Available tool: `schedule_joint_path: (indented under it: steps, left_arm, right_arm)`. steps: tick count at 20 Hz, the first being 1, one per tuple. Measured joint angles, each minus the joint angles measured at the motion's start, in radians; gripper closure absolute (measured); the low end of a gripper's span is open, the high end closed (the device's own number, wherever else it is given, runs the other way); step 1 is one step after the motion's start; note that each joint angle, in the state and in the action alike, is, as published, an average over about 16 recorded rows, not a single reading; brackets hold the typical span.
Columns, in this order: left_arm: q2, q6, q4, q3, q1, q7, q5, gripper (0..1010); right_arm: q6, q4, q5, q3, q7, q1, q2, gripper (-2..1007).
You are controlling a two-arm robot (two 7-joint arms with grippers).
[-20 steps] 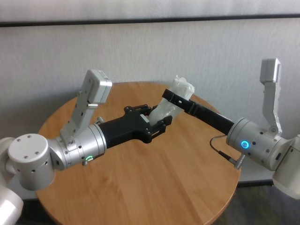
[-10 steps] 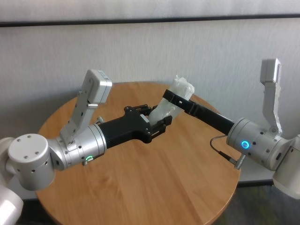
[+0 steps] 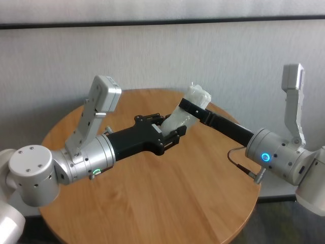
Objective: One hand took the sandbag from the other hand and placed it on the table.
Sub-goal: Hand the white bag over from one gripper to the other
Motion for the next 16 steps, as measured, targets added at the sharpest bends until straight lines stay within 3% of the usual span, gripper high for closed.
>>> schedule_joint_path:
  steps: [6, 16]
  left_arm:
    - [0.000, 0.000, 0.000, 0.000, 0.000, 0.000, 0.000, 568]
    - [0.000, 0.000, 0.000, 0.000, 0.000, 0.000, 0.000, 568]
  right_arm:
    - [0.001, 0.000, 0.000, 0.001, 0.000, 0.000, 0.000, 432]
    - [0.001, 0.000, 0.000, 0.001, 0.000, -0.001, 0.000, 440]
